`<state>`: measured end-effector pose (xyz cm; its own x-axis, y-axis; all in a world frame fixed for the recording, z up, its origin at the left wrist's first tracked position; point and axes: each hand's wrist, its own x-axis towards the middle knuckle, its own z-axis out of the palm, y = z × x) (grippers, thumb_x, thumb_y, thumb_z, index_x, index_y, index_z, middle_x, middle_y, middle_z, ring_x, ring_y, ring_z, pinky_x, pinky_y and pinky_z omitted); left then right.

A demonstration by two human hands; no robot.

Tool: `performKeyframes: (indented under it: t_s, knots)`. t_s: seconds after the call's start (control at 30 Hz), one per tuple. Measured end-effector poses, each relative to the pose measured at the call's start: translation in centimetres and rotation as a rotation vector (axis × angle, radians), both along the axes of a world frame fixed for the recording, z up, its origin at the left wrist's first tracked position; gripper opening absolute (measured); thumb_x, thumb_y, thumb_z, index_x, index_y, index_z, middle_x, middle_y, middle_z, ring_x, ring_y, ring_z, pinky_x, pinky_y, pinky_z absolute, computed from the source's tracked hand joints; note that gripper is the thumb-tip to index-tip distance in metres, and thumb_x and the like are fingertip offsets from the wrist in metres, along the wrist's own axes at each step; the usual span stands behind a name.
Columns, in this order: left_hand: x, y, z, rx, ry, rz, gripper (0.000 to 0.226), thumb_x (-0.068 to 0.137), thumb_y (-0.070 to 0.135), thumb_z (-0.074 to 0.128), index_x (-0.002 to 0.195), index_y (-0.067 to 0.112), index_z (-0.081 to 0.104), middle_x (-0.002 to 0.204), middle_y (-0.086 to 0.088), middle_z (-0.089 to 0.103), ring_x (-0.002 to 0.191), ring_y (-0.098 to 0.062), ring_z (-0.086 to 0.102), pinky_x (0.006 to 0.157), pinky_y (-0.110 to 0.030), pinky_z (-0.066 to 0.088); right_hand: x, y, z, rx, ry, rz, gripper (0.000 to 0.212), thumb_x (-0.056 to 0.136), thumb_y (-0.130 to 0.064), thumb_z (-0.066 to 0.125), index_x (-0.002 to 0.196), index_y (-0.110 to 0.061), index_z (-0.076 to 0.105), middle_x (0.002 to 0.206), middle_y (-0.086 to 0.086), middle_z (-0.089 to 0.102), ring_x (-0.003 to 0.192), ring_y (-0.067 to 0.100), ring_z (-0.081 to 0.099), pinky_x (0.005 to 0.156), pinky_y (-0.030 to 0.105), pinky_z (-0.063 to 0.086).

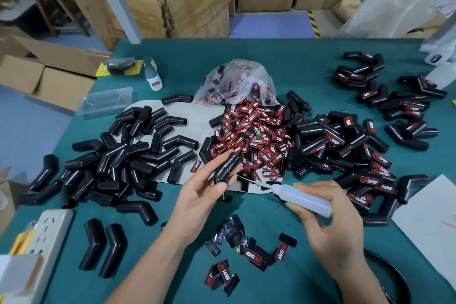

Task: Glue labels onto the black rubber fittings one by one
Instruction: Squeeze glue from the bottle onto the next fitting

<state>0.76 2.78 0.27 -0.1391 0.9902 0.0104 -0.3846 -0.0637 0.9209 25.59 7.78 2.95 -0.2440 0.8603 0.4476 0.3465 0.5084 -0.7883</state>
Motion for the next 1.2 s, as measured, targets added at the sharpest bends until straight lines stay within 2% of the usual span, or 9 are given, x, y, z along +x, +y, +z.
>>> performKeyframes:
  t_s: [0.2,0.5,0.7,0.8,1.2]
  knots:
    - [-0.08,0.01,-0.16,0.012,-0.001,-0.012,0.053,0.103,0.001,0.055,0.155,0.008,0.048,0.156,-0.018,0.052,0.145,-0.04,0.049,0.117,-0.038,0.043,0.31,0.17,0.16,-0.003,0.005,-0.053,0.03,0.089,-0.037,0.069,0.115,-0.045,0.056,0.116,-0.034,0.061,0.105,-0.009,0.061,0.089,0.006,0.04]
    - [0.08,-0.08,0.0,0.004,-0.029,-0.004,0.053,0.102,-0.004,0.052,0.153,0.008,0.051,0.153,-0.019,0.055,0.144,-0.039,0.051,0.115,-0.037,0.045,0.28,0.19,-0.21,0.016,-0.003,-0.036,0.029,0.089,-0.035,0.07,0.114,-0.04,0.057,0.117,-0.035,0.061,0.105,-0.008,0.061,0.089,0.007,0.041]
    - [0.3,-0.03,0.21,-0.011,-0.075,0.005,0.054,0.101,-0.008,0.047,0.15,0.011,0.055,0.15,-0.019,0.058,0.142,-0.037,0.054,0.112,-0.035,0.047,0.52,0.31,-0.4,0.025,0.034,-0.073,0.029,0.09,-0.034,0.07,0.115,-0.04,0.059,0.114,-0.018,0.066,0.104,-0.002,0.064,0.088,0.009,0.043]
    - [0.38,-0.02,0.31,-0.012,-0.073,0.007,0.054,0.1,-0.007,0.047,0.15,0.012,0.055,0.15,-0.019,0.058,0.141,-0.037,0.054,0.112,-0.035,0.047,0.53,0.36,-0.52,0.018,0.038,-0.076,0.028,0.09,-0.034,0.07,0.115,-0.038,0.059,0.114,-0.016,0.067,0.105,-0.001,0.064,0.089,0.01,0.043]
    - [0.29,-0.09,0.32,-0.017,-0.068,0.005,0.053,0.101,-0.007,0.047,0.15,0.011,0.055,0.148,-0.019,0.06,0.142,-0.037,0.053,0.113,-0.035,0.047,0.45,0.41,-0.19,0.023,0.031,-0.075,0.031,0.09,-0.034,0.069,0.117,-0.041,0.055,0.117,-0.034,0.061,0.106,-0.007,0.061,0.089,0.008,0.042]
